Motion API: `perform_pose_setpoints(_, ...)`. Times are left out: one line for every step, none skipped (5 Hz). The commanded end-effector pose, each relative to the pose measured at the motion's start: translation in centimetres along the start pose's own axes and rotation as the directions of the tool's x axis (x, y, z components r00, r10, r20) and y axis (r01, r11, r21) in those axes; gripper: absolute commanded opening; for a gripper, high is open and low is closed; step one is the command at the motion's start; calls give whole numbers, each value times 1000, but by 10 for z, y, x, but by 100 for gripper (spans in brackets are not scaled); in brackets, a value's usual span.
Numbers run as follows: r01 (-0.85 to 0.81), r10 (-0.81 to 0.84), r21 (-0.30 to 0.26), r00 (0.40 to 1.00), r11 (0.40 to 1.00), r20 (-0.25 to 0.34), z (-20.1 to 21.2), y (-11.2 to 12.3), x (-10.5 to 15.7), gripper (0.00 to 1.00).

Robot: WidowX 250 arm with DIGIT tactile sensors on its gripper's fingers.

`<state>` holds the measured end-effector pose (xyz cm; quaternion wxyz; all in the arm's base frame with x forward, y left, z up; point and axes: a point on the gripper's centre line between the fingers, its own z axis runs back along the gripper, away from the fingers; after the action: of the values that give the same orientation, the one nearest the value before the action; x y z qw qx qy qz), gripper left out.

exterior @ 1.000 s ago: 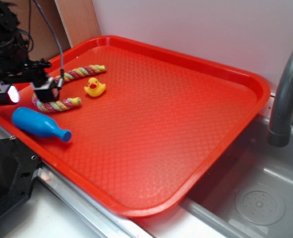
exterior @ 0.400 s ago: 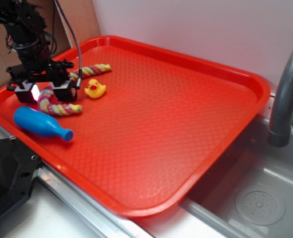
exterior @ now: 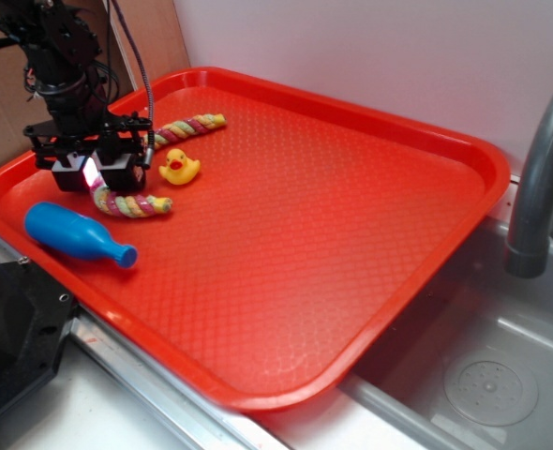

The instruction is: Grab the multicolored rope.

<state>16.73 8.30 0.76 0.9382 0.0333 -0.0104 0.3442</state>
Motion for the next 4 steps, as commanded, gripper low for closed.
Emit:
perform_pose_setpoints(168, -169, -30, 984, 985, -56, 42, -12, -27, 0)
perform_pose_setpoints(293, -295, -89, 955, 952, -11, 89, -23, -21, 0)
perform_pose_setpoints(391, -389, -78, 920, 917, 43, 120, -35, -17, 0)
perform_pose_setpoints(448, -443, -54, 892, 892, 86, 139, -38, -14, 0)
